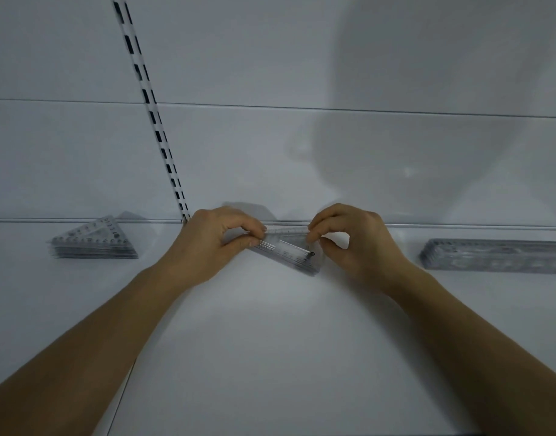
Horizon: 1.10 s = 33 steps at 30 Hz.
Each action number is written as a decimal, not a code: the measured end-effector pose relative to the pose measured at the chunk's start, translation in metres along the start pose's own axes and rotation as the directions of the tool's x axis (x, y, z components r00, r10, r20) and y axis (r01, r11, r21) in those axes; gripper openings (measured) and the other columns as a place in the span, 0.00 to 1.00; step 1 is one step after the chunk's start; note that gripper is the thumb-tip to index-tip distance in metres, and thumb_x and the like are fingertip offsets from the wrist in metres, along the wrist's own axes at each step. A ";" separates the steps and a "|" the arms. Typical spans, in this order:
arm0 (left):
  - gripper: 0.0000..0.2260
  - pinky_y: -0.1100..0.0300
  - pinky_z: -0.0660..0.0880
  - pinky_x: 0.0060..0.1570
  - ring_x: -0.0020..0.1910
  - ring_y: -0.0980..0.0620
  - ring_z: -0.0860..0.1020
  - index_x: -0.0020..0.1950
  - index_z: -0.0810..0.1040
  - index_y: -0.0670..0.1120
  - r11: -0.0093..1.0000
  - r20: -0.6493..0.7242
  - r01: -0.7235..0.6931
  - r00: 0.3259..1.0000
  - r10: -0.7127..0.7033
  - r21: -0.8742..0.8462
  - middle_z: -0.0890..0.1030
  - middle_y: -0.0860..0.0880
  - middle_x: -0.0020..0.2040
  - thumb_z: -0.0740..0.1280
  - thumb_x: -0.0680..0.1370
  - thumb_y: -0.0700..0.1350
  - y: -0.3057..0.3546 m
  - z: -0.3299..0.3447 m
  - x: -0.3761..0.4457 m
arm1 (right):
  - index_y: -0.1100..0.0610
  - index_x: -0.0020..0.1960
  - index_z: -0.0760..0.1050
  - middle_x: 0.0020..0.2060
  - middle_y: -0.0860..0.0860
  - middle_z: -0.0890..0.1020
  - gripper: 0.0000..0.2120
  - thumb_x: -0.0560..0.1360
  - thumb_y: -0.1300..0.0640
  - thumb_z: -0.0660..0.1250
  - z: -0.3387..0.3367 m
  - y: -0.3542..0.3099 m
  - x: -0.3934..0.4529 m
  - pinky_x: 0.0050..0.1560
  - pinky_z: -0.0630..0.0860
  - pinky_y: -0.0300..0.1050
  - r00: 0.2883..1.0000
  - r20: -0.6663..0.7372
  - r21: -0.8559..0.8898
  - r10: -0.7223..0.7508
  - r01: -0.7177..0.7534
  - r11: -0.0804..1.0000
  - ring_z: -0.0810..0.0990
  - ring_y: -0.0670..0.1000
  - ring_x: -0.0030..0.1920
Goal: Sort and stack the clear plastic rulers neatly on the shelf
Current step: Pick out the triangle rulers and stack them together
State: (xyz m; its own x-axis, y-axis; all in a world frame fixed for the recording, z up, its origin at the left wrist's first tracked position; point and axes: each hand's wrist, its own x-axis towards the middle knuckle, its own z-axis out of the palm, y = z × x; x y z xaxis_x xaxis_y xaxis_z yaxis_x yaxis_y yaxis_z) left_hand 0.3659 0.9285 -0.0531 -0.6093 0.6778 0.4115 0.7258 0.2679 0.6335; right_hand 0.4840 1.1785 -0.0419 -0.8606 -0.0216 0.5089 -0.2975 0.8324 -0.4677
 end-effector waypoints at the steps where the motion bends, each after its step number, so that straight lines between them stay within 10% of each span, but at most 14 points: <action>1: 0.05 0.46 0.78 0.57 0.53 0.56 0.83 0.50 0.86 0.52 1.000 0.003 -0.004 1.000 0.004 0.007 0.85 0.57 0.51 0.74 0.76 0.45 0.000 0.000 0.000 | 0.50 0.43 0.86 0.46 0.43 0.83 0.17 0.67 0.72 0.73 0.001 0.001 -0.001 0.51 0.70 0.27 1.000 0.010 0.004 -0.002 0.002 1.000 0.81 0.40 0.48; 9: 0.04 0.48 0.79 0.51 0.50 0.55 0.82 0.50 0.84 0.53 0.999 0.051 0.034 0.998 -0.035 0.029 0.85 0.58 0.49 0.73 0.77 0.44 -0.003 0.001 0.001 | 0.50 0.50 0.84 0.48 0.43 0.83 0.18 0.72 0.67 0.61 0.000 -0.007 -0.005 0.51 0.75 0.37 0.995 0.076 0.088 0.064 -0.071 0.994 0.82 0.43 0.51; 11: 0.06 0.49 0.79 0.51 0.50 0.55 0.82 0.51 0.84 0.53 0.999 0.065 0.038 0.997 -0.041 0.038 0.84 0.58 0.49 0.74 0.77 0.42 -0.002 -0.001 0.002 | 0.47 0.62 0.77 0.52 0.42 0.81 0.12 0.79 0.55 0.65 -0.007 -0.016 -0.005 0.49 0.74 0.38 0.979 0.120 0.102 0.167 -0.179 0.978 0.80 0.42 0.51; 15: 0.07 0.50 0.79 0.51 0.49 0.55 0.82 0.51 0.84 0.55 0.999 0.078 0.032 0.996 -0.036 0.042 0.84 0.58 0.49 0.74 0.77 0.42 -0.003 -0.001 0.002 | 0.42 0.74 0.63 0.66 0.44 0.72 0.38 0.69 0.28 0.67 -0.020 -0.038 0.012 0.58 0.72 0.44 0.880 0.374 -0.277 0.293 -0.196 0.941 0.75 0.43 0.57; 21: 0.09 0.48 0.79 0.51 0.49 0.54 0.82 0.50 0.83 0.57 0.998 0.096 0.037 0.995 -0.041 0.043 0.84 0.59 0.49 0.75 0.76 0.42 -0.003 -0.003 0.002 | 0.53 0.59 0.75 0.51 0.51 0.79 0.28 0.64 0.43 0.76 -0.003 -0.050 0.046 0.52 0.80 0.53 0.720 0.576 -0.457 0.387 -0.109 0.883 0.78 0.53 0.52; 25: 0.09 0.47 0.79 0.50 0.47 0.54 0.83 0.49 0.83 0.58 0.998 0.082 0.056 0.995 -0.059 0.032 0.85 0.58 0.48 0.75 0.75 0.44 -0.005 -0.003 0.001 | 0.56 0.50 0.78 0.28 0.47 0.83 0.16 0.65 0.53 0.74 -0.002 -0.056 0.053 0.33 0.78 0.38 0.658 0.605 -0.433 0.448 -0.201 0.879 0.84 0.47 0.33; 33: 0.11 0.50 0.80 0.52 0.49 0.59 0.82 0.55 0.82 0.55 0.997 0.109 0.067 0.991 -0.072 0.049 0.84 0.59 0.49 0.76 0.75 0.43 0.000 -0.005 0.002 | 0.59 0.42 0.82 0.27 0.50 0.84 0.10 0.63 0.56 0.74 0.002 -0.061 0.058 0.31 0.78 0.37 0.663 0.591 -0.451 0.459 -0.201 0.870 0.84 0.47 0.28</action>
State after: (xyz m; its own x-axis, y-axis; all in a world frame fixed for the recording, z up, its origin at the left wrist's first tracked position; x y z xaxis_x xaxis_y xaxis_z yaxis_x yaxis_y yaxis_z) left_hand 0.3629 0.9265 -0.0491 -0.6214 0.7273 0.2914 0.6984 0.3455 0.6268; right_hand 0.4515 1.1252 0.0147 -0.9516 0.0407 -0.3047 0.1005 0.9779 -0.1833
